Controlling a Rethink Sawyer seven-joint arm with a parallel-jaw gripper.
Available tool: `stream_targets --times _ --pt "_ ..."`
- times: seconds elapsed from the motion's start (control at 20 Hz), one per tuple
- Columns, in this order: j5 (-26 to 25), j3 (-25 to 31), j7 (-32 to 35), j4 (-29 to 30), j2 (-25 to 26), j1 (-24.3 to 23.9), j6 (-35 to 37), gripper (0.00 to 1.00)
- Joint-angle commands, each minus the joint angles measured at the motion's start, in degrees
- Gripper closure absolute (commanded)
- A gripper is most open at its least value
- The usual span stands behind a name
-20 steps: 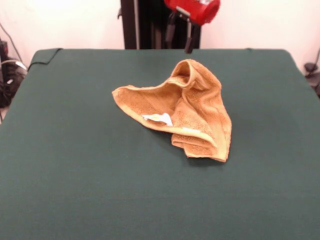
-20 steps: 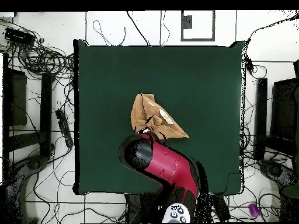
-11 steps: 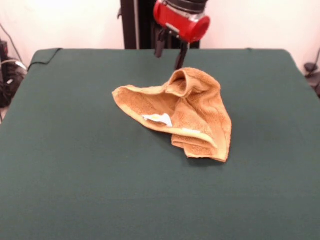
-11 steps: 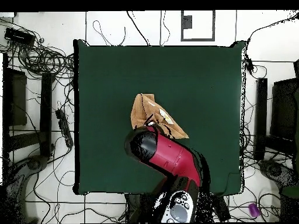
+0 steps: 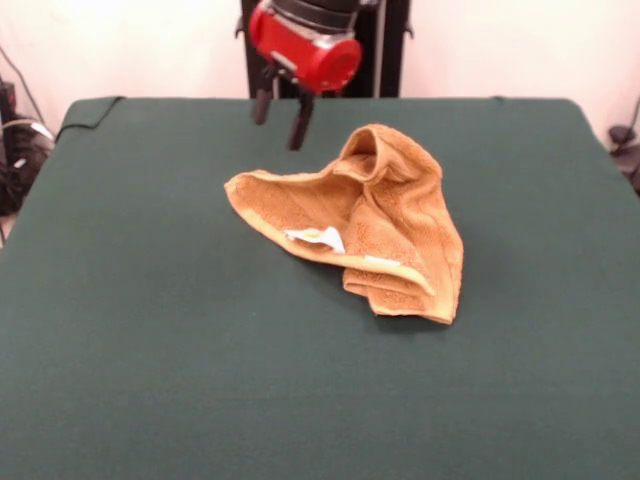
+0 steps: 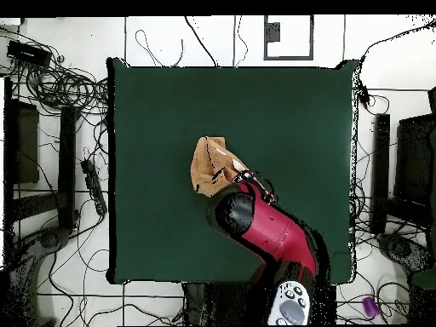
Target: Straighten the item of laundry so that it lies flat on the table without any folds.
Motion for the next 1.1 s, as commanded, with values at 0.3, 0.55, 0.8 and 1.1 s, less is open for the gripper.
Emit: stream_targets --times 0.3,0.55,0.8,1.1 --pt "0.3 9.8 10.3 5.0 -0.7 -3.1 -4.9 0.0" --pt "1.1 10.6 11.6 5.1 0.4 -3.5 -6.1 0.0" --pt "1.4 11.9 11.9 4.8 0.8 -4.8 -7.2 0.0" --pt "2.8 12.0 13.0 3.2 1.9 -4.7 -6.9 0.0"
